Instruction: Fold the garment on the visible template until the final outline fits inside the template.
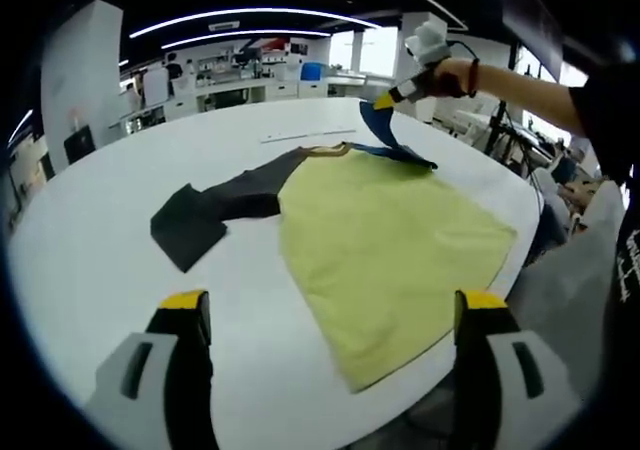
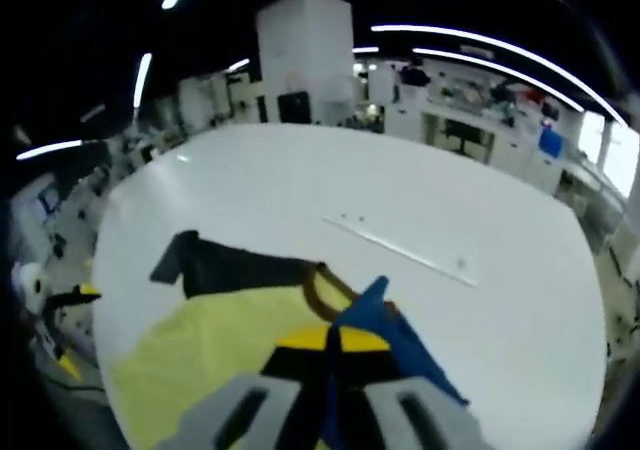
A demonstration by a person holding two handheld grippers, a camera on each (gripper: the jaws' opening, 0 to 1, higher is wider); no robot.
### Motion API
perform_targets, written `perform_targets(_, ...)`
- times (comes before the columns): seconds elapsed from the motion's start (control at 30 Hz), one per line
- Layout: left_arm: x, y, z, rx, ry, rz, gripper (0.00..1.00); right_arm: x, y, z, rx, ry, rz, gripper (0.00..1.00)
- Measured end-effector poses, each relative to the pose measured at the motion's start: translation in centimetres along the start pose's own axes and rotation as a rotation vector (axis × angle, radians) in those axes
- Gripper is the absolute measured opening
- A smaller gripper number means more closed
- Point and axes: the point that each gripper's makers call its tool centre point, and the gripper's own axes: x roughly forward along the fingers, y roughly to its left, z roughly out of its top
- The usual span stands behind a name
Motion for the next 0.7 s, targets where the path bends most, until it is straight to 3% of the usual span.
perform_targets(0.33, -0.2, -0.3, 0.0, 0.011, -0.005, 0.002, 0.99, 1.6, 3.2, 0.1, -0.009, -0.019, 0.06, 0.0)
perform_targets(0.6, -0.3, -0.1, -0.1, 0.005, -0.004, 0.014, 0.99, 2.6, 6.0, -1.1, -0.117, 0.011, 0.093, 0.0)
perform_targets(0.7, -0.3, -0.2, -0.1, 0.003, -0.005, 0.015, 0.99, 2.8, 7.6, -1.9, -0.129, 0.025, 0.138, 0.0)
